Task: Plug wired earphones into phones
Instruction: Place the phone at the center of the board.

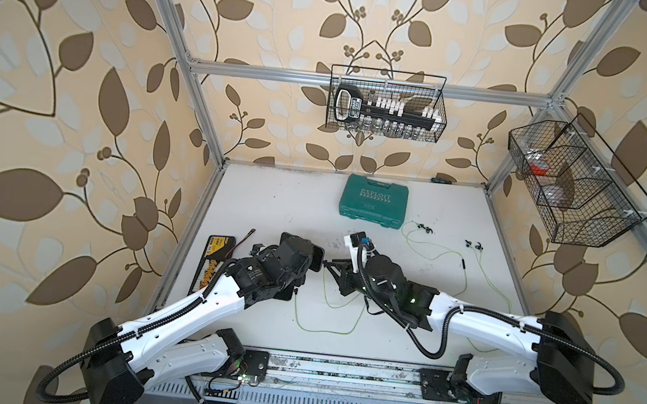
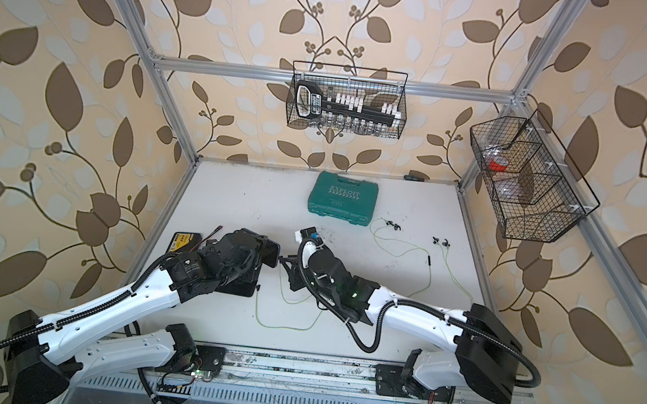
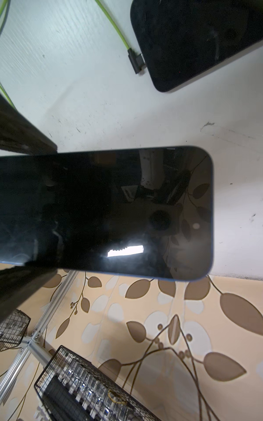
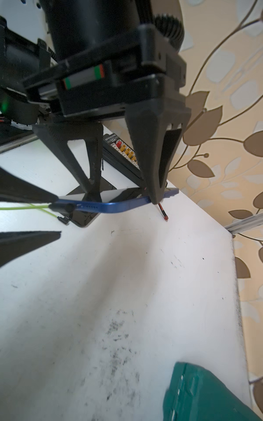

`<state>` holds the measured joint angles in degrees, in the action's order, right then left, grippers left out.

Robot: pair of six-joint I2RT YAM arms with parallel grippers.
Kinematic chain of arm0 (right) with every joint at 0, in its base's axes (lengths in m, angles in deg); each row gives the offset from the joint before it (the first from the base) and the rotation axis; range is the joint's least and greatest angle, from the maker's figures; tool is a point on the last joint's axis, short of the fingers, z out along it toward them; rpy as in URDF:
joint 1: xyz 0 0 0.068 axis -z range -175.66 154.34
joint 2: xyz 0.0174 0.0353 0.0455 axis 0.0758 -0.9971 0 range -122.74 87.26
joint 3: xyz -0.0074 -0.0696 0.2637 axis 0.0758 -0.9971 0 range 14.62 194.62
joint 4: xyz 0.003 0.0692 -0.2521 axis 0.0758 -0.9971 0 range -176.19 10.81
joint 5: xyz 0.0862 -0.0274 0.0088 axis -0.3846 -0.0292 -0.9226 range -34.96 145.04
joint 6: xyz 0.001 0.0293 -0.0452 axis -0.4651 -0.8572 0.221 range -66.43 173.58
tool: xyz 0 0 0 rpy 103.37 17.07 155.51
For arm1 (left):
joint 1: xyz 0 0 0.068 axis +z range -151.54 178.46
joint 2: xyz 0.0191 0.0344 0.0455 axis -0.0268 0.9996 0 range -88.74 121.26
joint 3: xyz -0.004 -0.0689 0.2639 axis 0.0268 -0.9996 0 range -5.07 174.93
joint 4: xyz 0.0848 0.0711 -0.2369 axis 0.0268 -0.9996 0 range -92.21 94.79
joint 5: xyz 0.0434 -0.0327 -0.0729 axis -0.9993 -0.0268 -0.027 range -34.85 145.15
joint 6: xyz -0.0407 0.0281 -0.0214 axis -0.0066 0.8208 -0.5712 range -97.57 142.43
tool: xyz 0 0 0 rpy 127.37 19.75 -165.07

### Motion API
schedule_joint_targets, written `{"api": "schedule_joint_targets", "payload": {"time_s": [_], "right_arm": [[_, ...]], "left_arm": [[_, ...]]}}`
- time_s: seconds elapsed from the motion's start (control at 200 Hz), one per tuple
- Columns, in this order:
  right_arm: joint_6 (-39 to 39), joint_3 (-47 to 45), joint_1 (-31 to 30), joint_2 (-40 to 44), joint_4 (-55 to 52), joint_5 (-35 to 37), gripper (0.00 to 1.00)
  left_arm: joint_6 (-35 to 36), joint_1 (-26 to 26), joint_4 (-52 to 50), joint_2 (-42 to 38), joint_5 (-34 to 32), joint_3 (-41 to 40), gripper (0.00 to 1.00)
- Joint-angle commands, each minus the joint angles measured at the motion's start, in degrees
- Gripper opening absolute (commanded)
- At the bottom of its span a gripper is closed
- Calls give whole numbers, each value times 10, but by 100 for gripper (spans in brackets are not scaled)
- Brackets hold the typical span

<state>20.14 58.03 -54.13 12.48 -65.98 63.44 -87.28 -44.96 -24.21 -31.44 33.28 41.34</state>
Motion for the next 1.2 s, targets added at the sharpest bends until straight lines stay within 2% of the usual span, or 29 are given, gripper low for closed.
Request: {"api": "schedule_joint_targets", "payload": {"time_s": [0.0,0.2,0.405,0.545,0.675,0.855,1.015,1.095,1.195], "right_arm": [[-3,-39,-2,60,-25,38,51],[-8,-99,-1,208,-124,148,65],[-29,-130,1,317,-190,245,68],[-28,-131,1,338,-219,294,71],[-13,-132,1,336,-225,325,74],[8,-125,2,313,-227,367,77],[13,-120,22,296,-220,372,79],[15,-122,59,293,-207,332,79],[29,-130,130,291,-173,252,79]], "left_arm": [[-8,0,-37,14,-88,20,35],[-35,9,-33,101,-121,19,35],[-31,42,-12,202,-100,47,36],[-19,77,5,264,-59,65,36],[-13,91,16,308,-65,84,38],[-11,122,39,368,-31,108,38],[-7,140,25,422,-13,150,38],[-11,145,14,436,-10,161,39],[-13,149,13,448,-13,162,47]]}}
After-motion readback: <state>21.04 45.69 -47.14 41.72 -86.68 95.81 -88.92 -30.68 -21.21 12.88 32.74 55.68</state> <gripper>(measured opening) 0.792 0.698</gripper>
